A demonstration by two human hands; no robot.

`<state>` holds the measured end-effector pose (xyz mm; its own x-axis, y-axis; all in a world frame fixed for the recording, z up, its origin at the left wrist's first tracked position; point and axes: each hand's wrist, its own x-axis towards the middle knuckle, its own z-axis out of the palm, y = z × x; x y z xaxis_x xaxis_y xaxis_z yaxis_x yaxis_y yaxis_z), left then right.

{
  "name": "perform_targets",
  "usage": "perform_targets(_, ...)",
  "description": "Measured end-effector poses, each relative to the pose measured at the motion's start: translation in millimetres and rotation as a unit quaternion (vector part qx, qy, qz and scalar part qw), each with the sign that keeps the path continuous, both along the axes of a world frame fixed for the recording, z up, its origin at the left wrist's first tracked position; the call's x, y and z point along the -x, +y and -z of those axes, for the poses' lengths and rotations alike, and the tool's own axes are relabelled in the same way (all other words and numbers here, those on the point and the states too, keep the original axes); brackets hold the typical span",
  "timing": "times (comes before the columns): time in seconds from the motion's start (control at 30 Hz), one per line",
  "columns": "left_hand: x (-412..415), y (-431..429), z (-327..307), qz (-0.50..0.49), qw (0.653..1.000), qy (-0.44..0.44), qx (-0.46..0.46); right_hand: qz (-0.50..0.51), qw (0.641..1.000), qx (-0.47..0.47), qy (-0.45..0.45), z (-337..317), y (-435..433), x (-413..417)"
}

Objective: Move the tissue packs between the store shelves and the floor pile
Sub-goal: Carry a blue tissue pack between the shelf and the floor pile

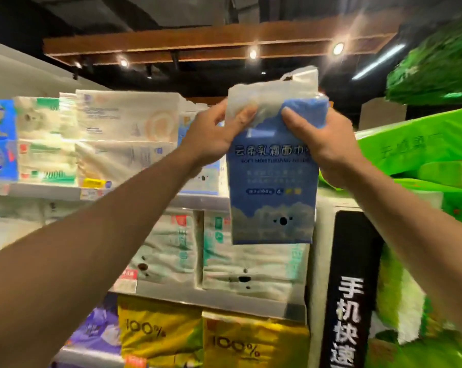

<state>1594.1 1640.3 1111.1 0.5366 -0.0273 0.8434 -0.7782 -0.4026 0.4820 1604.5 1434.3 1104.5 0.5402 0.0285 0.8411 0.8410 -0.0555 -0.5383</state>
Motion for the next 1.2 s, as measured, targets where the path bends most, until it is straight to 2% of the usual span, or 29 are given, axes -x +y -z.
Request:
perform_targets(0.1,-49,10,-37,-0.006,0.999,-0.017,-0.027,-0.026,0.999,-0.02,-0.001,-27,9,-57)
perform_targets(0.33,-140,31,-85,-0.025,0.999,-0.004,-0.022,-0.006,1.0,-0.012,-0.024,-64,32,-156)
perform_targets(0.5,-199,43,-85,-0.065,0.997,0.018,-0.034,0.049,0.998,-0.024,-0.021,-53,42,-205)
perform_targets(0.67,-228,51,-79,-0.15,0.985,-0.013,-0.08,0.053,0.996,-0.069,0.017,-39,56,-231)
perform_targets(0.77,-234,60,-68,-0.218,0.966,-0.076,-0.116,0.048,0.995,-0.079,0.027,-28,68,-240)
perform_targets(0.83,-237,66,-58,-0.236,0.947,-0.165,-0.141,0.068,0.993,-0.095,0.025,-21,76,-246)
perform_targets(0.9,-237,71,-55,-0.267,0.911,-0.264,-0.17,0.09,0.99,-0.103,0.035,-18,82,-249)
perform_targets(0.97,-239,76,-57,-0.254,0.904,-0.28,-0.199,0.11,0.988,-0.091,0.059,-19,85,-251)
perform_targets(1.07,-253,85,-49,-0.193,0.925,-0.234,-0.231,0.153,0.985,-0.037,0.071,-13,86,-253)
perform_targets(1.2,-255,87,-19,-0.103,0.939,-0.248,-0.216,0.179,0.977,-0.004,0.117,4,84,-247)
